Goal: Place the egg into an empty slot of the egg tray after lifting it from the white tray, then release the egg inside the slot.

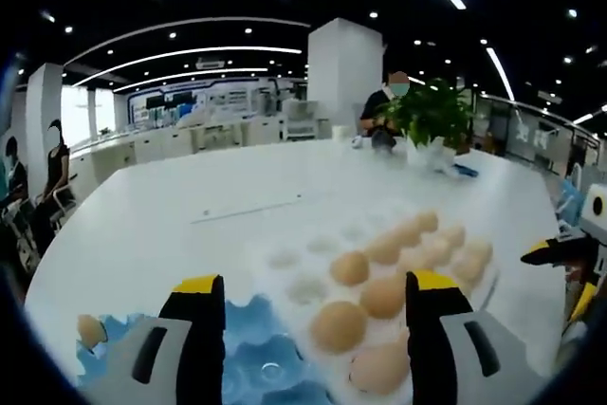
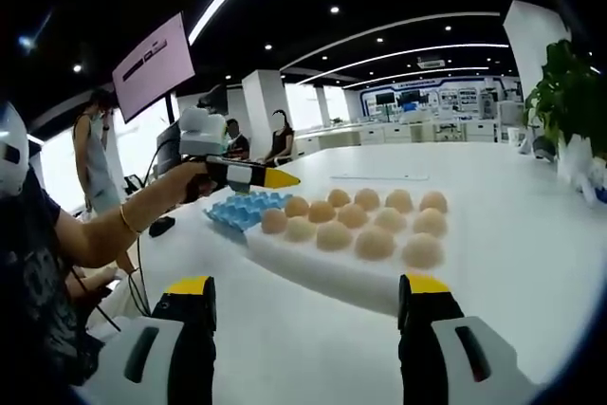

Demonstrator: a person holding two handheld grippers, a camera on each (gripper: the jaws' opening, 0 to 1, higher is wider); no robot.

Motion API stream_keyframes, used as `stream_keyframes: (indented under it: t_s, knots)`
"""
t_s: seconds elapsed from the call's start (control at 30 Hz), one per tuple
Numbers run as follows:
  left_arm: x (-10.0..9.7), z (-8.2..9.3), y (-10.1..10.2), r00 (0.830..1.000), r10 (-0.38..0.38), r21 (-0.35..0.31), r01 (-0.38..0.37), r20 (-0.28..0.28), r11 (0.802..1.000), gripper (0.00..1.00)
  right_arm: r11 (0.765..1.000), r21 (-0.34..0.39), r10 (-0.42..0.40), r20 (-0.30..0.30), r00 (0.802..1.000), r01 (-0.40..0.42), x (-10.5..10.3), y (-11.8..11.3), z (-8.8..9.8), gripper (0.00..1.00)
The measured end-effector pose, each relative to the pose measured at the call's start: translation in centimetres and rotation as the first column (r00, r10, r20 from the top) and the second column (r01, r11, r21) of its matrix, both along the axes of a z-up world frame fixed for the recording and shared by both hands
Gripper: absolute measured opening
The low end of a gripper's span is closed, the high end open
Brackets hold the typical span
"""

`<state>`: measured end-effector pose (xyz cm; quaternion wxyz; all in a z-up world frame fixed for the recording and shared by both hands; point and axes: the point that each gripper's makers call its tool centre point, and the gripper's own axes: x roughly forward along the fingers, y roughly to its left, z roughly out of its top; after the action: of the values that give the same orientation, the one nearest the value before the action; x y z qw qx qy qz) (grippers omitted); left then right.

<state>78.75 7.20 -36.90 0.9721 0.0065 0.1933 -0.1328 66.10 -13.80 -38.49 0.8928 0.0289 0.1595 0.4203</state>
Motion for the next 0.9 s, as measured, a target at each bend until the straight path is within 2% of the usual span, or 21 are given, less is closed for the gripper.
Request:
stream_keyframes:
  t_s: [0.1,0.2,0.37,0.9]
  knots:
    - [0.2,-0.1,-0.2,1.0,0.014,0.0,-0.014,-0.003,1.0,0.76,1.0,-0.001,-0.005,0.002,1.0,0.005,0.0,0.0,0.1,0.82]
    - [0.3,-0.6,-0.5,0.999,0.014,-0.024,-0.014,-0.031,1.0,0.75,1.0,0.002,-0.008,0.004,1.0,0.008,0.0,0.0,0.2,0.82]
    - [0.4,-0.6,-0.8,0.999,0.015,-0.02,-0.016,-0.03,1.0,0.74,1.0,0.0,0.001,0.001,1.0,-0.001,-0.3,0.4,0.1,0.81]
    - [1.1,-1.5,-3.4,0.998,-0.032,-0.016,0.031,-0.061,0.999,0.68,1.0,0.005,-0.013,-0.014,1.0,0.013,0.1,-0.1,-0.3,0.81]
